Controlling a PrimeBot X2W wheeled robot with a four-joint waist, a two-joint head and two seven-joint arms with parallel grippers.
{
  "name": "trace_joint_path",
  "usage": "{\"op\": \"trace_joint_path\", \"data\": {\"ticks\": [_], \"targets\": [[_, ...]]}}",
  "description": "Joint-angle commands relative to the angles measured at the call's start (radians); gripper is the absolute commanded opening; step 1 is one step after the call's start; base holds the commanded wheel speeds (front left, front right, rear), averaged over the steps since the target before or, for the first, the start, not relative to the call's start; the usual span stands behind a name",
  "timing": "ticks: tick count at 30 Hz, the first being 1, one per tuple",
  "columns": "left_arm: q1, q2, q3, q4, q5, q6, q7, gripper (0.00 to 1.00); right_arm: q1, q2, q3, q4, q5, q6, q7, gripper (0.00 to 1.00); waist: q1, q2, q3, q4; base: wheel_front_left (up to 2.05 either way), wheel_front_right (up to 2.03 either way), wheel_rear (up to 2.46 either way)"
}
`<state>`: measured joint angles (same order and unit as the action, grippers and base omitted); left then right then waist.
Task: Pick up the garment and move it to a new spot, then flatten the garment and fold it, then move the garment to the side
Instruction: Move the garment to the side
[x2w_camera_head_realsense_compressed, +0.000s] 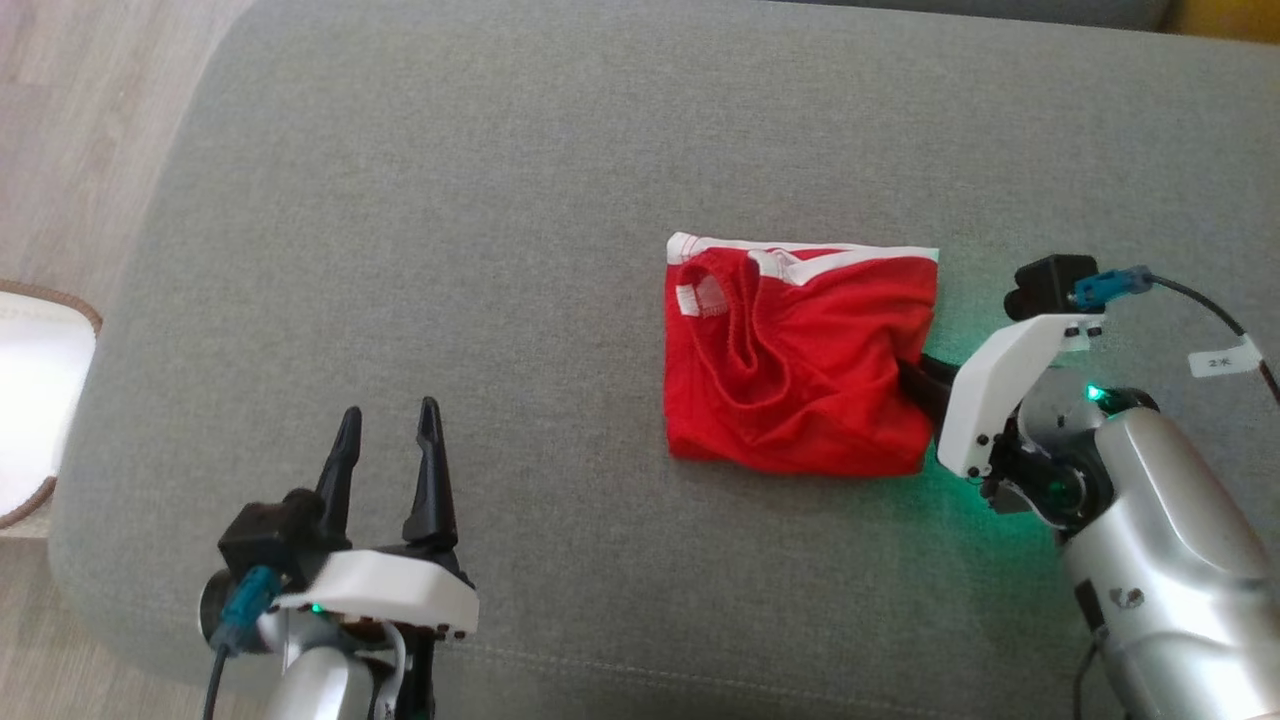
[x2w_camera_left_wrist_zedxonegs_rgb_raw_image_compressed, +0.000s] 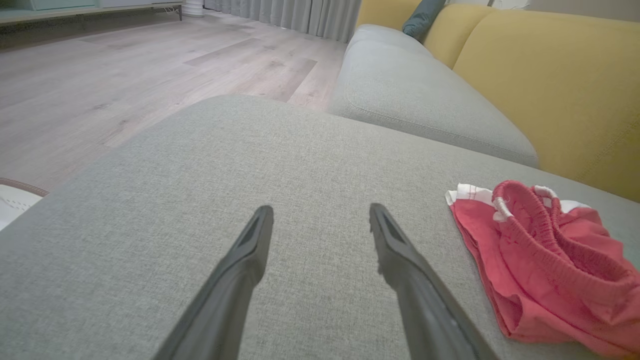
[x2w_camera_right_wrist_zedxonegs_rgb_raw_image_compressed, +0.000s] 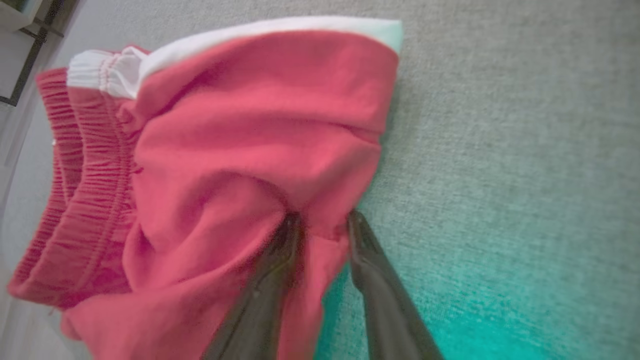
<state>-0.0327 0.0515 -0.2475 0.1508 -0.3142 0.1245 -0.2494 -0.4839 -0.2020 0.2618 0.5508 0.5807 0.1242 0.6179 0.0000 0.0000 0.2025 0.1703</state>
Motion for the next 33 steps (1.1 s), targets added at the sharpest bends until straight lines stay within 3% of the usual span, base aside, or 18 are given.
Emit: {"op": "trace_joint_path", "data": {"ticks": [1, 2, 3, 11, 18, 19, 28, 33], "targets": [[-0.048, -0.001, 0.025, -0.034, -0.003, 0.004, -0.012, 1.00, -0.023, -0.003, 0.024, -0.028, 0.008, 0.007, -0.003, 0.40, 0.0000, 0.0000, 0.001, -0.004, 0.00, 0.00, 0.00], [-0.049, -0.001, 0.024, -0.034, -0.001, 0.003, -0.012, 1.00, -0.026, -0.005, 0.028, -0.029, 0.012, 0.007, -0.015, 0.26, 0.0000, 0.0000, 0.002, -0.007, 0.00, 0.00, 0.00], [-0.050, -0.001, 0.023, -0.033, 0.001, 0.003, -0.012, 1.00, -0.030, -0.006, 0.029, -0.031, 0.017, 0.007, -0.032, 0.00, 0.0000, 0.0000, 0.002, -0.010, 0.00, 0.00, 0.00], [-0.053, -0.001, 0.031, -0.036, 0.033, -0.012, -0.012, 1.00, -0.066, -0.060, 0.050, -0.047, 0.002, 0.007, -0.153, 0.00, 0.0000, 0.0000, 0.004, -0.091, 0.00, 0.00, 0.00], [-0.076, -0.001, 0.012, -0.038, 0.057, -0.031, -0.012, 1.00, -0.089, -0.133, 0.042, -0.086, -0.015, 0.007, -0.175, 0.00, 0.0000, 0.0000, 0.024, -0.225, 0.00, 0.00, 0.00], [-0.086, -0.001, 0.008, -0.038, 0.066, -0.035, -0.012, 1.00, -0.096, -0.145, 0.038, -0.095, -0.029, 0.007, -0.178, 0.00, 0.0000, 0.0000, 0.037, -0.274, 0.00, 0.00, 0.00], [-0.137, 0.018, 0.005, -0.040, 0.096, -0.042, -0.012, 1.00, -0.131, -0.108, 0.015, -0.110, -0.067, 0.007, -0.229, 0.00, 0.0000, 0.0000, 0.112, -0.453, 0.00, 0.00, 0.00], [-0.168, 0.029, -0.001, -0.039, 0.103, -0.046, -0.006, 1.00, -0.164, -0.072, 0.019, -0.090, -0.081, 0.007, -0.257, 0.00, 0.0000, 0.0000, 0.143, -0.500, 0.00, 0.00, 0.00]]}}
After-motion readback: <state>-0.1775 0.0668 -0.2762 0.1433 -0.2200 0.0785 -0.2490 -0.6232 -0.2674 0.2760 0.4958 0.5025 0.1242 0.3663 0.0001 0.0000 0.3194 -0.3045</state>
